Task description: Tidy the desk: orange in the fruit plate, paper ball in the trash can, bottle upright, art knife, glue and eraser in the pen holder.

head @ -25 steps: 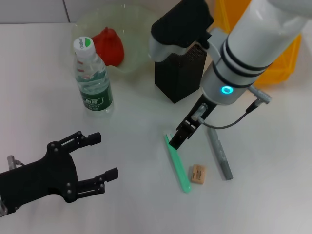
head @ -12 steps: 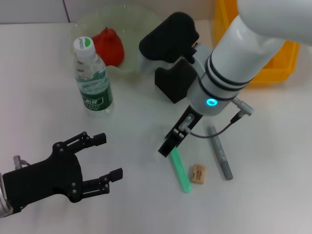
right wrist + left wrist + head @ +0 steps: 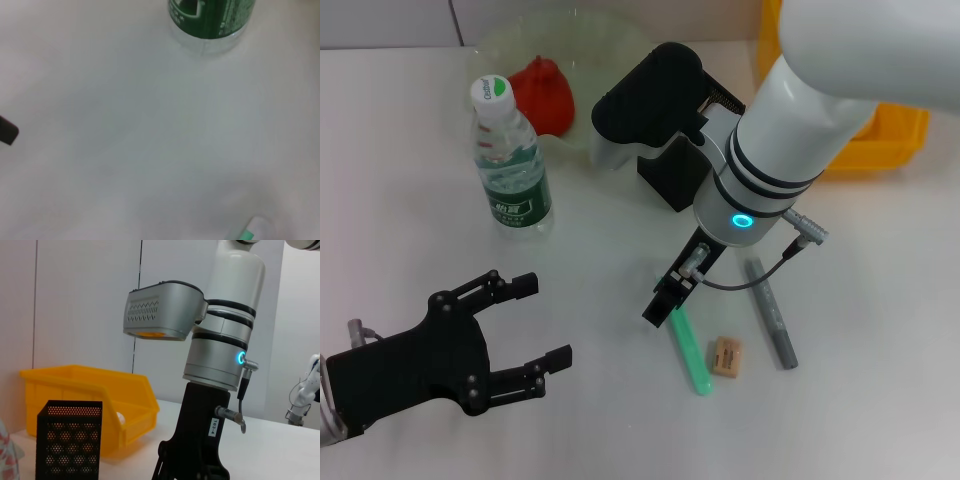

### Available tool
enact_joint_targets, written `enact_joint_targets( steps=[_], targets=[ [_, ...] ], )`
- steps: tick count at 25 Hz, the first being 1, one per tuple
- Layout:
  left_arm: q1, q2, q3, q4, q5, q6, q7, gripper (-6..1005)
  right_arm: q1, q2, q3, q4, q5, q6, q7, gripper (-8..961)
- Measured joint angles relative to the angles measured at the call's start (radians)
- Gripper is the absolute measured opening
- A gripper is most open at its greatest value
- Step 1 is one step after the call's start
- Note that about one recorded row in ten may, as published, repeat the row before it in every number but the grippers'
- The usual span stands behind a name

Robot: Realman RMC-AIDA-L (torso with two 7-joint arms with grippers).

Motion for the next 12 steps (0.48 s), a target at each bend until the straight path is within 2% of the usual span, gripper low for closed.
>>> enact_joint_targets(
  steps=[2,12],
  targets=[
    [0.0,0.0,0.0,0.0,0.0,-0.003,0.0,862,0.007,0.0,0.0,0.013,0.001,0.0,0.0,838],
    [0.0,0.0,0.0,-0.003,0.0,-0.014,0.0,862,0.024,0.0,-0.001,0.053,0.034,0.01,-0.001,656]
  ],
)
